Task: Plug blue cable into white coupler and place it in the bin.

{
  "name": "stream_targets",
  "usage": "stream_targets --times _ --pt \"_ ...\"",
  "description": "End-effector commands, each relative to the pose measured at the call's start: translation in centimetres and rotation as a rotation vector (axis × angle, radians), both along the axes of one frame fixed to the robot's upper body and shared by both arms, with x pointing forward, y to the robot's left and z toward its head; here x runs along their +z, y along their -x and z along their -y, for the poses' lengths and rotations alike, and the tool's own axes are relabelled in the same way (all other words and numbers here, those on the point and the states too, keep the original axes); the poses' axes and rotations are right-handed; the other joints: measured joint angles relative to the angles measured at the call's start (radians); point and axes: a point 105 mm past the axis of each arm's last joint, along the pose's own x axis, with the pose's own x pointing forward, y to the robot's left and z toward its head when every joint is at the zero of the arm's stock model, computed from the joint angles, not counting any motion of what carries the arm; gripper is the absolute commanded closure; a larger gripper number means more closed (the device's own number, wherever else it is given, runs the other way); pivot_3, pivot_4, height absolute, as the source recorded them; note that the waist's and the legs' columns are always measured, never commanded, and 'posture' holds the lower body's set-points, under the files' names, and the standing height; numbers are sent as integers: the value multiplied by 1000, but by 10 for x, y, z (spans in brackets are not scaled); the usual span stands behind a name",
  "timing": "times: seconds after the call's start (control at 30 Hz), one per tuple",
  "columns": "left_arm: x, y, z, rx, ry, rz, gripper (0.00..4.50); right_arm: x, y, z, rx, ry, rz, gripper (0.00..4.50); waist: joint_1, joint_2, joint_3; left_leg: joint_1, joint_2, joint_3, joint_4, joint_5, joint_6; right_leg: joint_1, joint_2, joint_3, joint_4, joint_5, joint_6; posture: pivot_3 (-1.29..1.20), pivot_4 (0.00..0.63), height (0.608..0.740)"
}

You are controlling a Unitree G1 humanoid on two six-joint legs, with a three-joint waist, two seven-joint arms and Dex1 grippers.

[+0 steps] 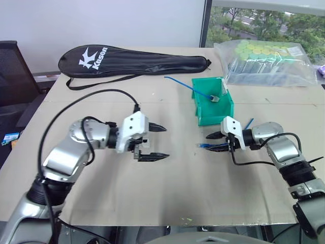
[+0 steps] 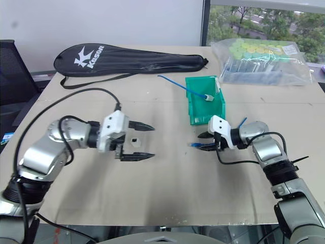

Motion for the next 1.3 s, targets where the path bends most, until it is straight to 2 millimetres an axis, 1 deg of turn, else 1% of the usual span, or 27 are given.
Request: stream_targets --times 0.03,0.07,0.17,0.23,0.37,0.5,0.57,0.67,0.73,0.9,1.0,1.03,1.07,1.1,1.13,1.17,1.2,1.23,1.27,1.3 --pt "-6 -8 9 -17 -43 19 0 33 11 15 -78 -124 46 587 7 0 0 -4 0 -3 1 0 0 -2 0 -2 0 0 1 0 150 740" --pt "-10 -9 14 -32 -53 16 0 36 20 20 -91 -153 39 157 16 0 0 -5 0 -3 2 0 0 -3 1 -2 1 0 1 0 150 740" --pt "-17 -14 30 -61 -55 5 0 41 41 31 -153 -233 24 157 19 1 0 -6 0 -4 2 0 0 -3 2 -3 0 0 1 0 150 740" --pt "-23 -17 41 -79 -48 -10 0 34 53 41 -217 -234 7 157 17 0 0 -6 0 -5 2 0 0 -3 2 -3 0 0 1 0 150 740" --pt "-44 -31 56 -57 -111 -2 0 14 73 56 -330 -214 -21 157 11 1 -1 -5 0 -5 6 0 0 -1 4 -2 1 1 1 0 150 740" --pt "-48 -34 71 -64 -109 -25 0 4 85 64 -429 -230 -26 157 11 1 -1 -5 1 -4 10 0 1 -1 6 -2 3 1 1 0 150 740" --pt "-52 -42 76 -28 -128 -6 0 -1 88 68 -484 -233 -19 157 13 1 -1 -5 1 -5 14 0 1 -1 6 -2 5 1 1 0 150 740" --pt "-55 -52 82 37 -131 -11 0 -4 90 68 -534 -254 -10 157 14 1 -1 -5 1 -4 16 0 1 0 6 -2 8 1 2 0 150 740" --pt "-59 -50 87 34 -141 -32 0 -7 94 68 -567 -272 -13 157 12 1 -1 -5 1 -4 17 0 1 0 6 -1 8 1 2 0 150 740" --pt "-64 -49 91 40 -137 -64 0 -10 98 72 -609 -289 -12 157 15 1 -1 -4 1 -5 17 0 1 0 6 0 9 1 2 0 150 740" --pt "-67 -48 93 34 -130 -85 761 -12 100 75 -622 -287 -17 96 15 1 -2 -4 1 -5 17 0 1 0 6 0 9 1 2 0 150 740" --pt "-67 -47 94 31 -123 -93 1319 -13 100 76 -623 -285 -22 96 15 1 -2 -4 1 -5 17 0 1 0 6 0 9 1 2 0 150 740" --pt "-67 -47 95 28 -114 -100 1716 -14 100 76 -624 -285 -26 96 15 1 -2 -4 1 -5 17 0 1 0 6 0 9 1 2 0 150 740" --pt "-67 -45 95 22 -108 -113 1865 -14 100 76 -624 -283 -30 96 15 1 -2 -4 1 -5 17 0 1 0 6 0 9 1 2 0 150 740" --pt "-68 -43 96 12 -106 -123 2647 -15 100 75 -623 -281 -33 96 15 1 -2 -4 1 -5 17 0 1 0 6 0 9 1 2 0 150 740" --pt "-68 -42 95 5 -106 -130 3095 -15 100 75 -622 -280 -34 96 15 1 -2 -4 1 -5 17 0 1 0 6 0 9 1 2 0 150 740" --pt "-70 -40 95 -2 -109 -134 3407 -15 100 75 -622 -279 -34 96 15 1 -2 -4 1 -5 17 0 1 0 6 0 9 1 2 0 150 740" --pt "-71 -39 95 -7 -112 -136 3988 -15 100 75 -622 -279 -34 96 15 1 -2 -4 1 -5 17 0 1 0 6 0 9 1 2 0 150 740" --pt "-71 -38 95 -13 -112 -136 4410 -15 100 75 -621 -280 -34 96 15 1 -2 -4 1 -5 16 0 1 0 6 0 9 1 2 0 150 740" --pt "-72 -37 94 -16 -112 -136 4470 -15 100 75 -621 -280 -35 96 15 2 -2 -4 1 -6 16 0 1 0 6 0 9 1 2 0 150 740"
